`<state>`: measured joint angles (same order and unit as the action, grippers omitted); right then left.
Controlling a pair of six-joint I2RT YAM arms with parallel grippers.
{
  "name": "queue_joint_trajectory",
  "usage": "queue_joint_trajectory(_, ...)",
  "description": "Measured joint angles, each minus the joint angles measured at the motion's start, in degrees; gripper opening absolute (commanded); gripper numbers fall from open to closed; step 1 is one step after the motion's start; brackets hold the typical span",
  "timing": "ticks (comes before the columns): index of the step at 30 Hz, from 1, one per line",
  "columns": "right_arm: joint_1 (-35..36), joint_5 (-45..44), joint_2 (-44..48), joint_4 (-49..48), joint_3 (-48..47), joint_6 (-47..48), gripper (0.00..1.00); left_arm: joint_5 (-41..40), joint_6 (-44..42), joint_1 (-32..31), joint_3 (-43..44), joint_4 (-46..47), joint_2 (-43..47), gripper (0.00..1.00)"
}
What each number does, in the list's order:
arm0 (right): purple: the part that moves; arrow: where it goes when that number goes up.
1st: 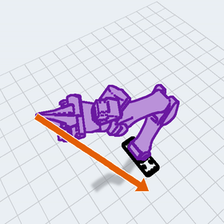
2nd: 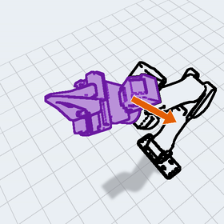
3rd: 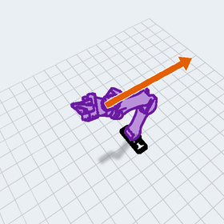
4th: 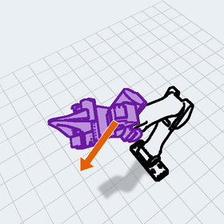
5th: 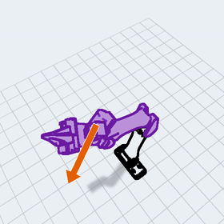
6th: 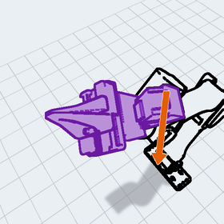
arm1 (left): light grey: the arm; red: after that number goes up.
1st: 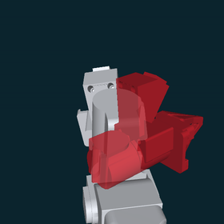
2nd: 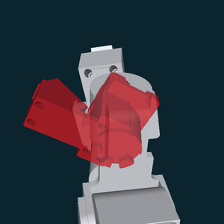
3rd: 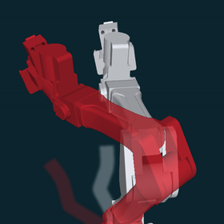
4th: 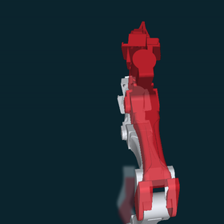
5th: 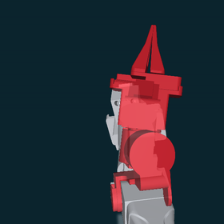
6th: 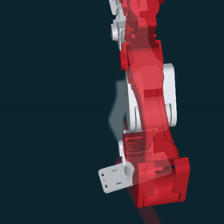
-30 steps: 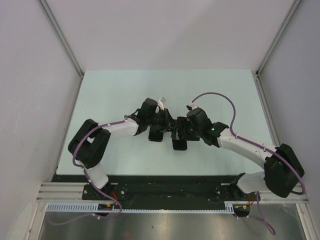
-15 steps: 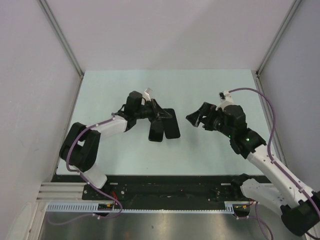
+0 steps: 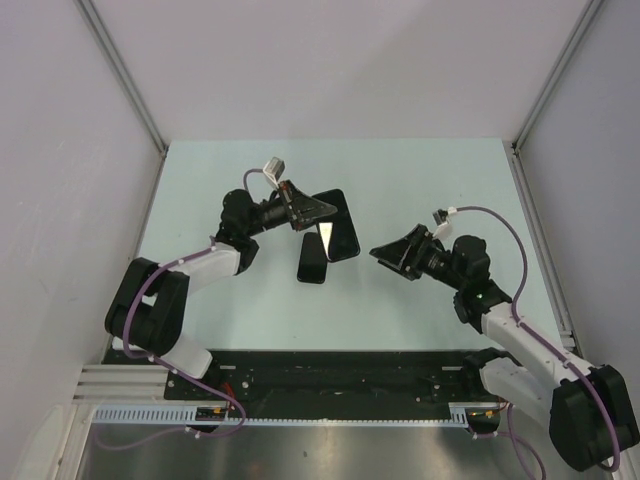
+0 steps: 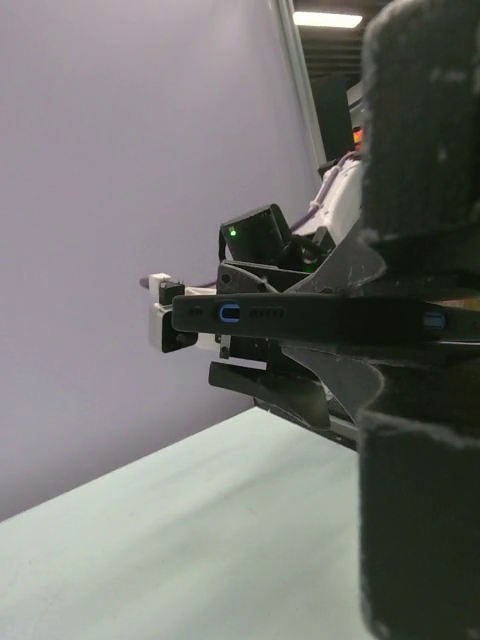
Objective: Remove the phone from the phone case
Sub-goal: Remove the phone case from the phone.
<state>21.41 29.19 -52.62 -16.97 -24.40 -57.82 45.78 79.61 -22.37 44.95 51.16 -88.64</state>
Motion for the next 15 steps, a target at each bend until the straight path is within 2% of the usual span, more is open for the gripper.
queue_joint_trajectory(5, 2.05, 3.41, -0.79, -10.47, 0.28, -4.15, 0.72, 0.5, 2.32, 0.0, -0.22, 3.91, 0.0, 0.0)
queue_joint_trajectory(11, 4.85, 4.39, -1.36, -18.97, 0.28, -6.47, 0.72, 0.5, 2.56, 0.0, -0.22, 4.22, 0.0, 0.0)
queue_joint_trajectory(15, 6.43, 4.46, -4.13, -22.86, 0.28, -7.41, 0.61, 0.46, 2.99, 0.0, -0.24, 4.26, 0.02, 0.0)
